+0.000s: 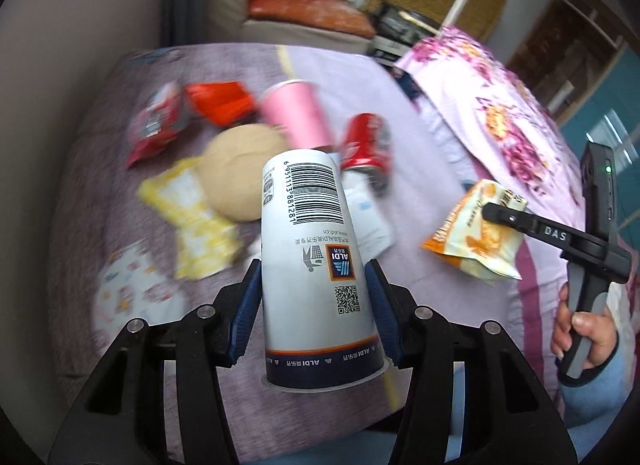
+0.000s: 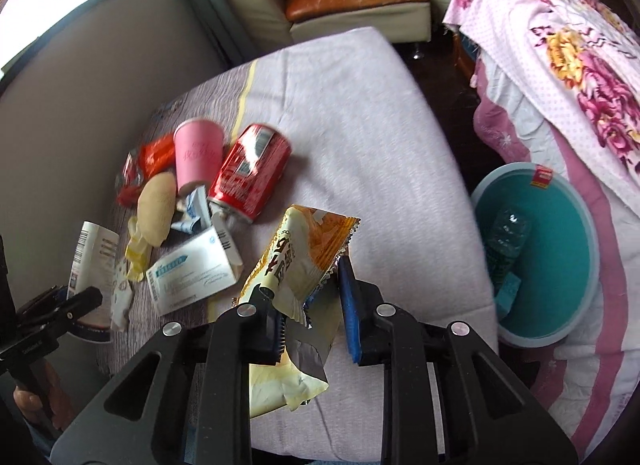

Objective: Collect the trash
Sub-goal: 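Carry cup and snack bag over the teal bucket and open both tools to drop them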

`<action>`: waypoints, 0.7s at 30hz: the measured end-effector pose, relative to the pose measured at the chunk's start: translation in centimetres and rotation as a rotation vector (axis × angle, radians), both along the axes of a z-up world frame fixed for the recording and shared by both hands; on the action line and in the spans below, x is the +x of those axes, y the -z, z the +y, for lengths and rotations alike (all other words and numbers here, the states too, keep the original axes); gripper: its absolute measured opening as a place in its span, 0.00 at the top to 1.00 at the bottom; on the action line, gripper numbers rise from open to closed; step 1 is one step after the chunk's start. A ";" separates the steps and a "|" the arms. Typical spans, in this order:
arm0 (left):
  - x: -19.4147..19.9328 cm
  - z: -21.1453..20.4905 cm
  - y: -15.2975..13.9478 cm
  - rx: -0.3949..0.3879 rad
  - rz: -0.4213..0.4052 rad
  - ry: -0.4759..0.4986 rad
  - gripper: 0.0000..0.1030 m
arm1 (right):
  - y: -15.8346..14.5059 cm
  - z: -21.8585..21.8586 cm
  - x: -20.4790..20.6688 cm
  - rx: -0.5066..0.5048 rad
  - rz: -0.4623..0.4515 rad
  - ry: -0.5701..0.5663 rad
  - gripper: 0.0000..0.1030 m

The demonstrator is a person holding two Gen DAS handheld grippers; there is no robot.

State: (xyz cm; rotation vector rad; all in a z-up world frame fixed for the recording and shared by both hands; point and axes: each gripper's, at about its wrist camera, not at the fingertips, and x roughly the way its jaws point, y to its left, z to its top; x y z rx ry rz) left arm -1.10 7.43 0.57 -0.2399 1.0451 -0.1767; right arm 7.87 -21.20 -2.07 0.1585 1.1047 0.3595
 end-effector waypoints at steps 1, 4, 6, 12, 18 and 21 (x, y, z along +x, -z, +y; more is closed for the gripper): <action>0.5 -1.0 -0.1 0.000 -0.002 0.019 0.49 | -0.3 -0.6 0.0 0.003 -0.009 0.012 0.79; 2.3 -4.5 -0.2 0.005 -0.008 0.084 0.49 | -1.0 -2.7 0.2 0.008 -0.036 0.057 0.79; 3.8 -7.2 -0.1 0.009 -0.012 0.135 0.49 | -1.5 -4.4 0.5 0.012 -0.055 0.096 0.79; 7.6 -14.2 1.0 0.017 0.004 0.258 0.49 | -2.3 -9.7 1.3 0.019 -0.089 0.202 0.79; 10.2 -19.9 2.2 0.018 0.035 0.339 0.49 | -2.7 -15.0 1.8 0.010 -0.121 0.301 0.79; 11.3 -22.9 2.7 0.023 0.050 0.381 0.49 | -2.5 -17.8 1.9 0.002 -0.131 0.352 0.79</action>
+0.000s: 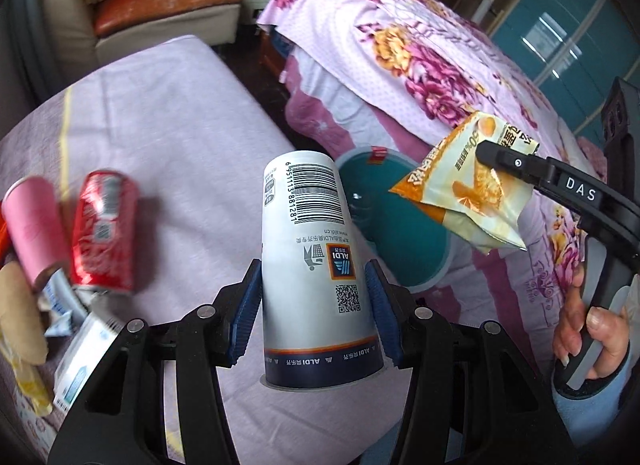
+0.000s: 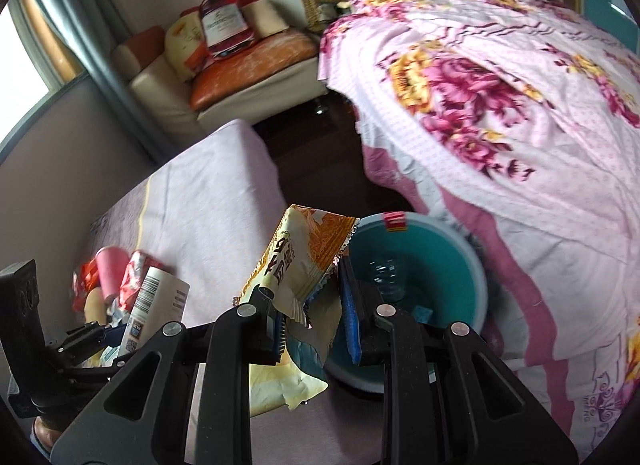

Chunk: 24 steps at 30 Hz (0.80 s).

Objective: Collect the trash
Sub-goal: 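Carry cup and snack bag over the teal bucket and open both tools to drop them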

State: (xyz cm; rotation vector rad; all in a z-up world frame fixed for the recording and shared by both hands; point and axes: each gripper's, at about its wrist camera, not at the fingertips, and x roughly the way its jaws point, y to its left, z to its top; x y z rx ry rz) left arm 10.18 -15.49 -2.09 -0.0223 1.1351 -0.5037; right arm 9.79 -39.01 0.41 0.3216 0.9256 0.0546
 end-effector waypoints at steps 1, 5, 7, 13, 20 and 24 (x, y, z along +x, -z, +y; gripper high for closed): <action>0.3 -0.8 0.2 0.002 0.005 0.011 0.49 | 0.1 -0.6 0.0 0.000 0.000 0.010 0.79; 1.4 -4.5 1.5 0.016 0.040 0.061 0.49 | 1.1 -3.6 0.0 -0.021 0.010 0.062 0.79; 1.8 -5.9 2.0 0.023 0.057 0.078 0.49 | 1.6 -4.7 0.1 -0.017 0.020 0.078 0.79; 2.7 -9.6 3.8 0.041 0.108 0.132 0.49 | 3.0 -7.3 0.2 -0.017 0.038 0.112 0.79; 3.5 -12.6 5.1 0.068 0.136 0.162 0.49 | 3.7 -8.6 0.1 -0.027 0.048 0.132 0.79; 3.8 -13.3 5.6 0.084 0.145 0.163 0.46 | 3.8 -9.1 0.3 -0.039 0.050 0.141 0.79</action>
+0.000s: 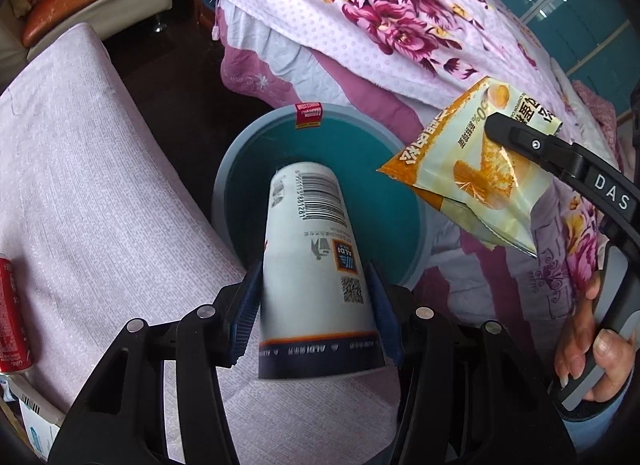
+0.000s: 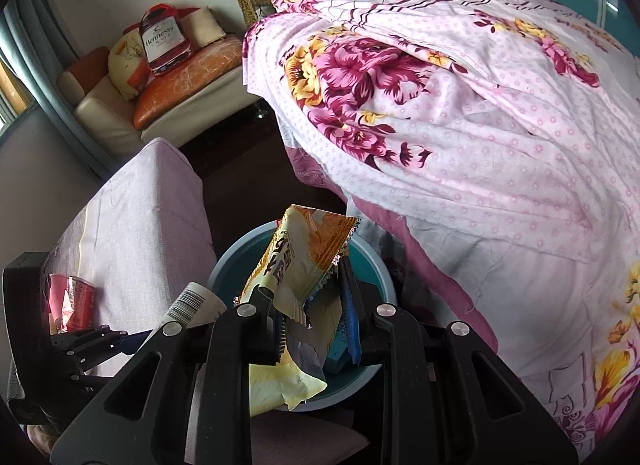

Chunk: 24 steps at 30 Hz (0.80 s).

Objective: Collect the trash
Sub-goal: 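Carry cup and snack bag over the teal bucket and open both tools to drop them, then move both tools back over the remaining trash pile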

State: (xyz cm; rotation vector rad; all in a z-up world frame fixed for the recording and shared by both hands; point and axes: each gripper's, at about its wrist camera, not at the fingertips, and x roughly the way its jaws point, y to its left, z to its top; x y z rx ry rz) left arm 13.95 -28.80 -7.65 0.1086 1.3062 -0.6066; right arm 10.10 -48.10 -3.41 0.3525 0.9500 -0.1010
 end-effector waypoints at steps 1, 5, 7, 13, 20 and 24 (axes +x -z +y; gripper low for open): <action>0.1 -0.1 0.1 0.004 0.003 0.001 0.38 | 0.1 -0.1 0.1 -0.003 0.001 0.001 0.79; -0.1 0.1 -0.3 0.005 -0.031 -0.003 0.20 | 0.2 -0.1 0.3 -0.005 0.007 -0.001 0.79; -0.1 0.5 -0.5 -0.001 -0.034 -0.009 0.20 | 0.2 0.0 0.4 -0.005 0.009 -0.002 0.79; -0.2 1.7 -0.6 -0.006 -0.040 -0.034 0.16 | 0.5 0.5 0.8 -0.028 0.021 -0.005 0.78; -0.5 3.3 -1.0 -0.031 -0.042 -0.061 0.14 | 0.8 1.0 1.1 -0.050 0.048 0.003 0.42; -0.7 4.1 -1.3 -0.039 -0.045 -0.069 0.14 | 0.8 1.3 1.1 -0.051 0.062 0.003 0.29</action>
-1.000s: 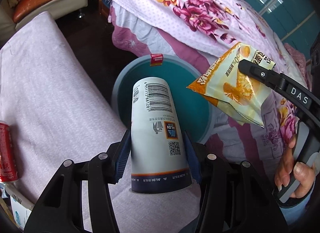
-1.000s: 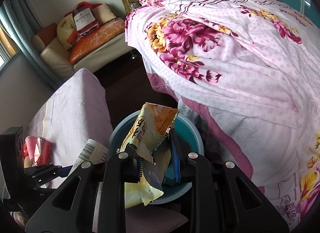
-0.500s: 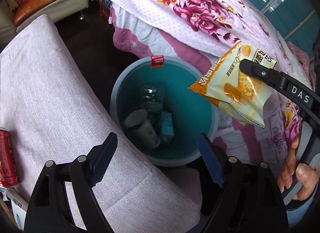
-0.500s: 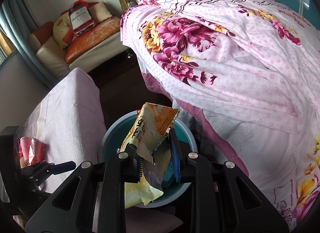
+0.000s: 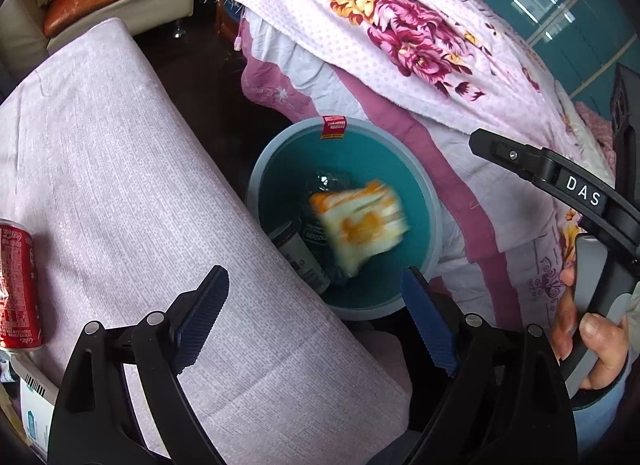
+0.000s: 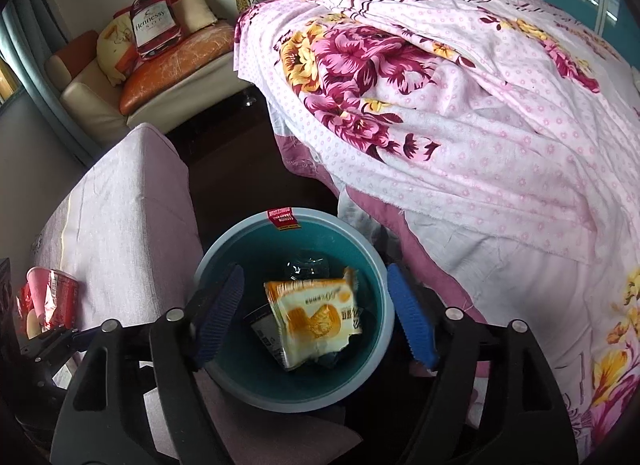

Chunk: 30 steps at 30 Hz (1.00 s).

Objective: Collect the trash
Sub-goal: 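Move both tools back over the remaining trash pile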

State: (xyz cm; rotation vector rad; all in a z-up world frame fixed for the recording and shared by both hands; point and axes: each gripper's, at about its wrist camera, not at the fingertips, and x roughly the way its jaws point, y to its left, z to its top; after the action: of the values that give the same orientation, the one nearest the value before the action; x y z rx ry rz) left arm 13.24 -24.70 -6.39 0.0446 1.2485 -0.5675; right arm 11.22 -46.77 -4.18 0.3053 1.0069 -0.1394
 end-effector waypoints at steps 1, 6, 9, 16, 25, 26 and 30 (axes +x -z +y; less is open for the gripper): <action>-0.1 0.2 -0.1 -0.001 -0.001 -0.003 0.14 | 0.0 0.0 0.0 0.000 0.004 0.000 0.29; -0.5 1.9 -0.3 -0.015 -0.004 -0.032 0.14 | -0.2 0.7 0.0 0.011 0.027 -0.003 0.25; -0.8 3.3 -0.5 -0.023 -0.008 -0.054 0.14 | -0.3 1.5 -0.1 0.021 0.040 -0.016 0.25; -1.5 6.8 -1.5 -0.043 -0.024 -0.110 0.14 | -0.9 5.0 -0.2 0.016 0.051 -0.081 0.25; -2.7 11.4 -2.7 -0.077 -0.053 -0.176 0.14 | -2.6 10.0 -0.5 -0.027 0.047 -0.160 0.25; -2.8 11.8 -2.8 -0.083 -0.057 -0.182 0.14 | -2.7 10.3 -0.5 -0.032 0.046 -0.166 0.25; -3.3 13.6 -3.1 -0.098 -0.069 -0.203 0.14 | -3.5 12.3 -0.7 -0.050 0.044 -0.193 0.25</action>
State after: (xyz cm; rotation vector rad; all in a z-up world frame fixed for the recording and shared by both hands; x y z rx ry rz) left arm 9.96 -11.15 -3.33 -0.1420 1.1410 -0.4463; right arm 10.56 -34.52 -0.64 0.1587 1.0689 0.0040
